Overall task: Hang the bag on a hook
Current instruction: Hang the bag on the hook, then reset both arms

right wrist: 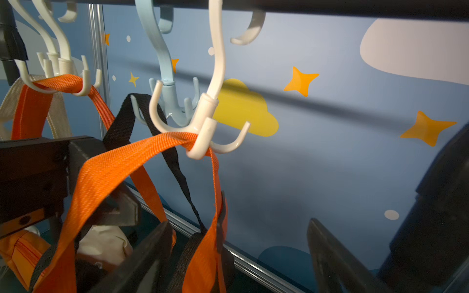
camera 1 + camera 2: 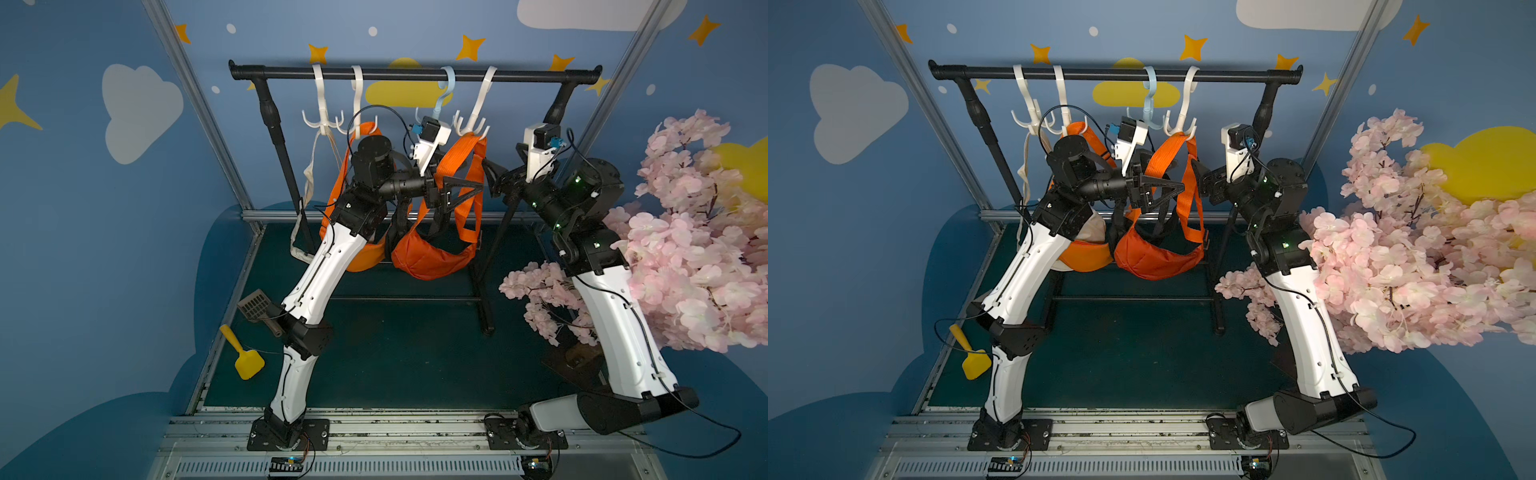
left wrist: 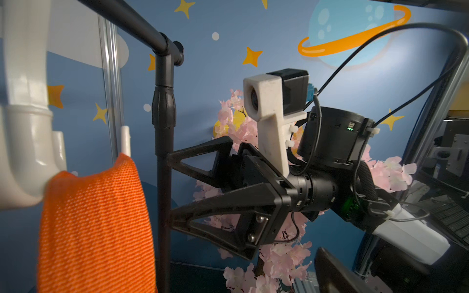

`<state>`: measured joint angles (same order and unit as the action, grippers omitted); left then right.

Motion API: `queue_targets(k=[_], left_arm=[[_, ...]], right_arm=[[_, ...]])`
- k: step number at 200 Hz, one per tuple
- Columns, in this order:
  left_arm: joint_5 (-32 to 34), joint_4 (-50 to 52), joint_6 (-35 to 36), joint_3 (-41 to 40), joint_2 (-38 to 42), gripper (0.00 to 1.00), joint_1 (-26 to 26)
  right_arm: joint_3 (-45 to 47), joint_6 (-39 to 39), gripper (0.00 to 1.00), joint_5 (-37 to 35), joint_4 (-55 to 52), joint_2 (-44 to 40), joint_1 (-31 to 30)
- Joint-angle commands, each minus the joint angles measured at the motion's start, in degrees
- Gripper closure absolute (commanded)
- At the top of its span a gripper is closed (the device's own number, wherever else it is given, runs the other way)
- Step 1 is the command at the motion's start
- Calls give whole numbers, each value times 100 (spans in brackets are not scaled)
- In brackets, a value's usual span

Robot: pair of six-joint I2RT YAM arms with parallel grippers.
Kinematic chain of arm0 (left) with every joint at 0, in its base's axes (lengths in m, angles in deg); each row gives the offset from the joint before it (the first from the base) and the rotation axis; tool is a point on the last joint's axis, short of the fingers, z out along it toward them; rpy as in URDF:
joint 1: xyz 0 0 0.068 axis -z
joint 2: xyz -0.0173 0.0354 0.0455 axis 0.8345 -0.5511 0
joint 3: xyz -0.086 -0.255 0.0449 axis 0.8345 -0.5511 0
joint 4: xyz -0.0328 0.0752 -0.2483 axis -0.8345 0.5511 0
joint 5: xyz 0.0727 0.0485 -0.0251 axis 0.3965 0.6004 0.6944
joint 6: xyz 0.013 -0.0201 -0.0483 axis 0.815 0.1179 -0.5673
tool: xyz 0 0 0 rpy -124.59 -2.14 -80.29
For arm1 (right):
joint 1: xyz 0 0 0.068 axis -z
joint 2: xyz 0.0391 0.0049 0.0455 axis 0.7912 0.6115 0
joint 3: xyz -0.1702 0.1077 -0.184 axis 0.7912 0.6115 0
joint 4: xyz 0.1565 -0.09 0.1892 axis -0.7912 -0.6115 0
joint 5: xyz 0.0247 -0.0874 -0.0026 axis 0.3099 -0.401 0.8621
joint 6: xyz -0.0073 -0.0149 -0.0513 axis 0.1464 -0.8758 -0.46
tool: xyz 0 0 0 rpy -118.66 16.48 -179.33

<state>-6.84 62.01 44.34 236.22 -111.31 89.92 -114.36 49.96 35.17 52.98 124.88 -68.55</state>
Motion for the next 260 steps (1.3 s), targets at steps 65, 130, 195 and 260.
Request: queue_targets(k=[65,130,195,260], left_arm=[[1755,715,1100,-361,508,1,107],[1707,-482,1877,-2199,1501,1,358],[2761,-2339,2465,-6049,3909,1,434],[4472,-2646,2789,-9174,6600,1,434]], right_arm=[[836,232,17,73,87,-575,-29],[1330,297,17,79,-209,-896,-72],[2643,287,13,-94,-441,-1425,-501],[4304,275,13,-417,51,-1672,-1641]])
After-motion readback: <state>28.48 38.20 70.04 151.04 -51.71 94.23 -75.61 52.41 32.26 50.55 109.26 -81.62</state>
